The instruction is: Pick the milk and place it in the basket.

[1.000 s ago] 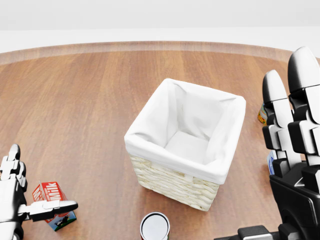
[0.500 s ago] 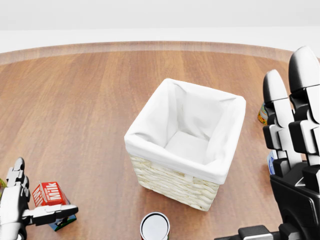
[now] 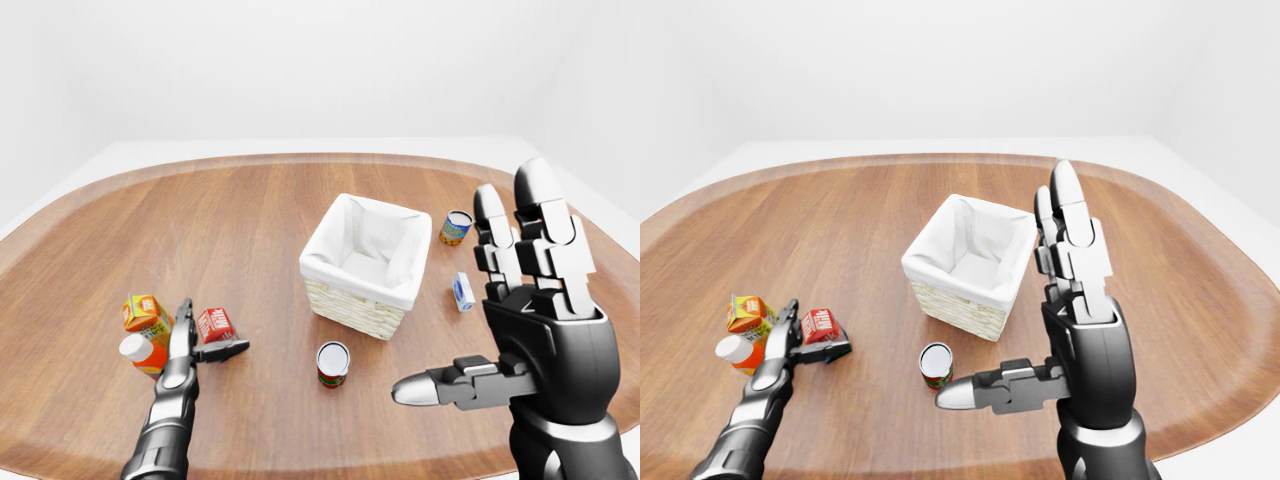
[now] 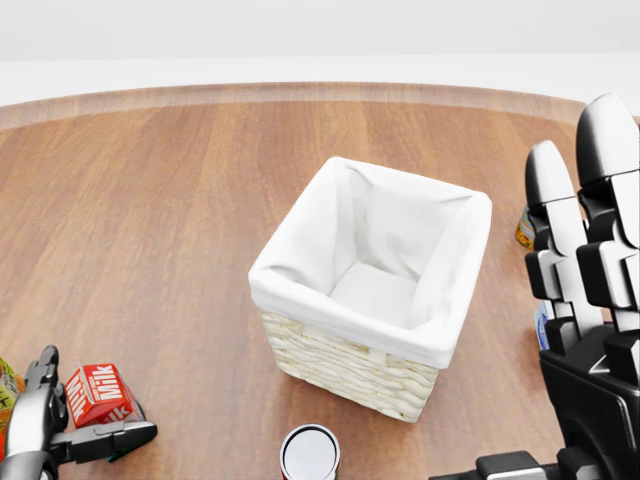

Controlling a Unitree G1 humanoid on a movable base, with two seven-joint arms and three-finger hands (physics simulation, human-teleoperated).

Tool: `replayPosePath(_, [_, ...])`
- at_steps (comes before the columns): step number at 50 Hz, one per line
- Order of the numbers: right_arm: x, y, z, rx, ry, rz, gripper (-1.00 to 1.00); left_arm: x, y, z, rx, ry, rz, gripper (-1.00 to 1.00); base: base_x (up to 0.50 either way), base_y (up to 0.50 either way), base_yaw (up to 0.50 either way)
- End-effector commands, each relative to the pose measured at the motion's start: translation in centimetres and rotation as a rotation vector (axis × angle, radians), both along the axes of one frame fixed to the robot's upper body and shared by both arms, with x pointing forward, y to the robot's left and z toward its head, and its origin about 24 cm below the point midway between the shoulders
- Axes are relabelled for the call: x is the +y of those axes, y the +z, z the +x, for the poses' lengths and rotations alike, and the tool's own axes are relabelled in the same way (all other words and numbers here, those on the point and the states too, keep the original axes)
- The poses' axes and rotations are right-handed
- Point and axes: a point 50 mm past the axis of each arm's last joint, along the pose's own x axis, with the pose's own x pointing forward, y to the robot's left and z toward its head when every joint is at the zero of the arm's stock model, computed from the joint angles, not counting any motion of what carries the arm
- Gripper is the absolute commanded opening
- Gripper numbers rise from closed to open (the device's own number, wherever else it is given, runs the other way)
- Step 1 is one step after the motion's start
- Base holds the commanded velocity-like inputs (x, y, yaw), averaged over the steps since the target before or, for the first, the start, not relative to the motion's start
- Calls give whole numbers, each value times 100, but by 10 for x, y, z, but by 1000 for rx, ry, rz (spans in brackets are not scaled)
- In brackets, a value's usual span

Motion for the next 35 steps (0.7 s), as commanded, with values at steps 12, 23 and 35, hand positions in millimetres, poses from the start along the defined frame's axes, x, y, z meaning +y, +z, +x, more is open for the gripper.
replayPosePath(12, [0,1,0,-4,2,1,100,1,-15,-2,95,16,-43,100,0,0,0])
replayPosePath(23, [0,1,0,-4,1,1,100,2,-22,-4,141,36,-52,100,0,0,0])
replayPosePath(35, [0,0,0,-3,1,3,100,1,-24,-5,147,24,-102,-98,0,0,0])
